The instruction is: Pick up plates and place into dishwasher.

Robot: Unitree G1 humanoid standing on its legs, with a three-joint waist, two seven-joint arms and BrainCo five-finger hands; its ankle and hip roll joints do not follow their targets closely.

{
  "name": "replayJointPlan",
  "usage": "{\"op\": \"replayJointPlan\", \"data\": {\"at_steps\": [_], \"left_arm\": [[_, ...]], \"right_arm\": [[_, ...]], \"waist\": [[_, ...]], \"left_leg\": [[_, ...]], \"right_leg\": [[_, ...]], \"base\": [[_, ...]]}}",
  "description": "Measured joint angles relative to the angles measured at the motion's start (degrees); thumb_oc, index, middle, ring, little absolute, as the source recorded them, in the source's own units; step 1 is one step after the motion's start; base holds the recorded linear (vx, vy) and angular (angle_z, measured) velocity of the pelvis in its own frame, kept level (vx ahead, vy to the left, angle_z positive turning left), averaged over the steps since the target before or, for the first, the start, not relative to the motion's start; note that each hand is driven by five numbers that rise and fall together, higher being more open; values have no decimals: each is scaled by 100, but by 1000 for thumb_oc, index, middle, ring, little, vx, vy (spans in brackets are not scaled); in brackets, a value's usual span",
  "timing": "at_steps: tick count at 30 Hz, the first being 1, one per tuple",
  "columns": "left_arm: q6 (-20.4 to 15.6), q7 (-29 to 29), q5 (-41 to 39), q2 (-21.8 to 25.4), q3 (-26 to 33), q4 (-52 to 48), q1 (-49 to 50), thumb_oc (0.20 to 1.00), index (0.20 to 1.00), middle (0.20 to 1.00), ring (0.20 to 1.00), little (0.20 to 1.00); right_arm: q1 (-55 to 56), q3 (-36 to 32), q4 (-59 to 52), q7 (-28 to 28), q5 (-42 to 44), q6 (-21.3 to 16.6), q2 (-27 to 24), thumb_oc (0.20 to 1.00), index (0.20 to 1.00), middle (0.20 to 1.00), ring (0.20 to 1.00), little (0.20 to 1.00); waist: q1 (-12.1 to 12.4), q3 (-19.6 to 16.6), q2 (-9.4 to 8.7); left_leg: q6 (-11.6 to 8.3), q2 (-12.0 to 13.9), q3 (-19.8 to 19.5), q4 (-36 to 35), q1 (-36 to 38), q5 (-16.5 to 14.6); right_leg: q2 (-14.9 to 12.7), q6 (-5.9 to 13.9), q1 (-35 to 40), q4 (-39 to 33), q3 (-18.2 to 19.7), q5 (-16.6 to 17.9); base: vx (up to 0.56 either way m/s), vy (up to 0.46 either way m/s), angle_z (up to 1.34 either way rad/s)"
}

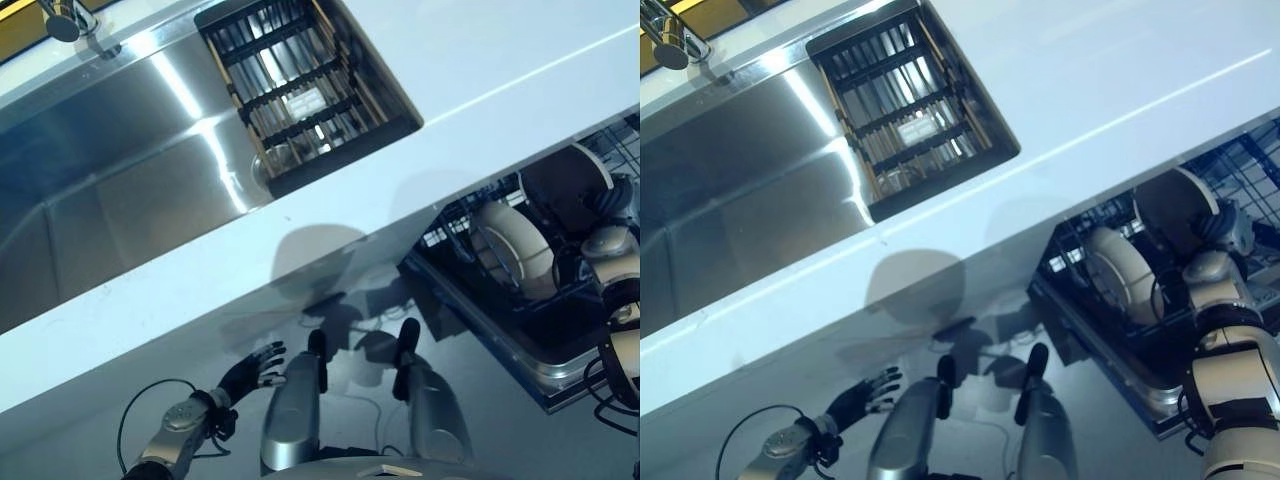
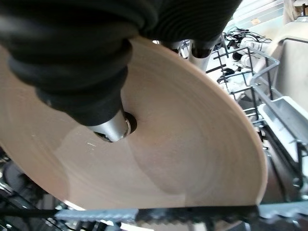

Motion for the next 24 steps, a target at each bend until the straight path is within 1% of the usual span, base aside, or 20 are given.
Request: {"op": "replayJointPlan", "data": {"at_steps": [11,16,17,18,19,24], "left_arm": [[-1,2,-57,2,1,0,-56,1000,1000,1000,1000,1000],[0,3,-57,2,2,-2,-55,1000,1000,1000,1000,1000],[0,3,-57,2,2,-2,-55,1000,1000,1000,1000,1000],[0,3,-57,2,2,-2,-54,1000,1000,1000,1000,1000],[0,3,-57,2,4,-3,-57,1000,1000,1000,1000,1000],[0,2,-57,2,3,-7,-60,1000,1000,1000,1000,1000]], "right_arm": [[-1,7,47,27,1,61,-4,200,200,200,200,200],[-1,5,161,123,0,116,-25,200,200,200,200,200],[-1,6,165,126,0,126,-25,645,645,645,645,645],[-1,6,167,133,0,138,-25,944,944,944,944,944],[-1,6,167,159,0,156,-24,1000,1000,1000,1000,1000],[-1,5,167,194,1,215,-21,1000,1000,1000,1000,1000]], "waist": [[2,0,0],[1,0,0],[3,0,0],[2,0,0],[-2,0,0],[0,0,0]], "left_leg": [[1,2,14,-5,17,2],[1,5,36,-14,55,2],[1,5,48,-28,89,3],[2,6,58,-39,118,3],[2,6,61,-44,130,3],[18,0,84,-45,121,13]], "right_leg": [[-2,-10,13,-12,-2,10],[-2,-13,33,-15,3,14],[-2,-12,53,-23,9,17],[-1,-10,74,-30,15,19],[-1,-10,90,-40,17,24],[-1,-2,114,-134,30,80]], "base": [[-3,0,0],[2,2,-1],[3,13,-4],[1,11,-3],[0,0,0],[0,0,0]]}}
